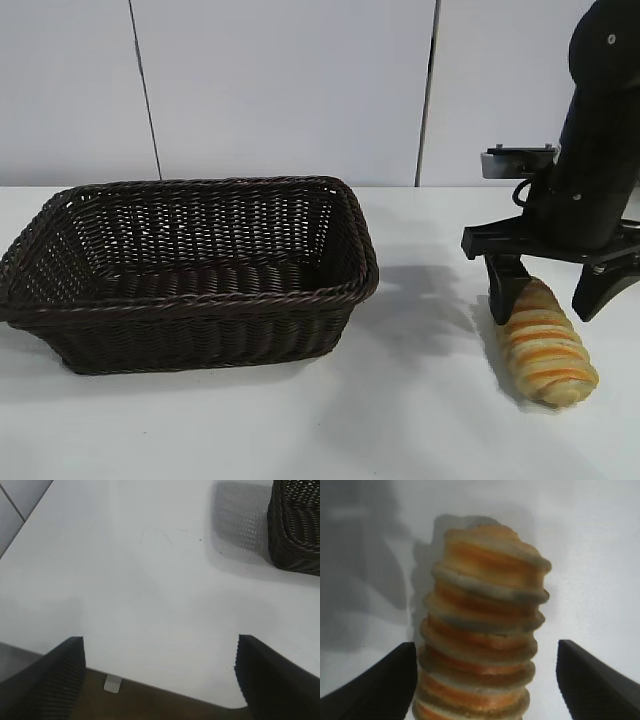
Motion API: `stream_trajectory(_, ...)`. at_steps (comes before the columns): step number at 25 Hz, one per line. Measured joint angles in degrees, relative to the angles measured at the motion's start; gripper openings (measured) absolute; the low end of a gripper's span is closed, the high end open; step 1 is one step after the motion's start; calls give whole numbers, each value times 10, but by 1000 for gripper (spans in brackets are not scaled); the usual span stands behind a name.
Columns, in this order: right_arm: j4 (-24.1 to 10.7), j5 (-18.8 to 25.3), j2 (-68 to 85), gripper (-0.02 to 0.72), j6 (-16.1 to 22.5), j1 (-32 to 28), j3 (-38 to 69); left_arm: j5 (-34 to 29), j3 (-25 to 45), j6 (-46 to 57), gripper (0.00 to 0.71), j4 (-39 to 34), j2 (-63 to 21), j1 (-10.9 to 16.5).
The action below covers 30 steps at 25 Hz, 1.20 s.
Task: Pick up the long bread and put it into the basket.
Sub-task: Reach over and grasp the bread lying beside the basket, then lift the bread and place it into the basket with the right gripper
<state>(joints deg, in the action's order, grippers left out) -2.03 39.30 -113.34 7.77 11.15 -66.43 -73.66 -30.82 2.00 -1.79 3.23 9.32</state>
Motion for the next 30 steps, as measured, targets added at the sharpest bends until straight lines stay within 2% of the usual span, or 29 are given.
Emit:
stream_trajectory(2, 2, -1, -2, 333, 1, 0, 0, 0, 0, 0, 594, 0, 0, 0)
stream_trajectory(3, 2, -1, -2, 218, 1, 0, 0, 0, 0, 0, 594, 0, 0, 0)
stream_trajectory(4, 6, 0, -2, 149, 1, 0, -1, 0, 0, 0, 594, 0, 0, 0)
stream_trajectory(5, 9, 2, 0, 130, 1, 0, -3, 0, 0, 0, 594, 0, 0, 0)
stream_trajectory(9, 13, 50, 22, 127, -5, 0, -43, 0, 0, 0, 594, 0, 0, 0)
stream_trajectory(18, 3, 244, 111, 124, -32, 0, -259, 0, 0, 0, 594, 0, 0, 0)
stream_trajectory(20, 3, 273, 126, 124, -38, 0, -295, 0, 0, 0, 594, 0, 0, 0)
stream_trajectory(26, 2, 284, 141, 124, -44, 2, -311, 0, 0, 0, 594, 0, 0, 0)
stream_trajectory(30, 8, 256, 141, 124, -44, 31, -311, 0, 0, 0, 594, 0, 0, 0)
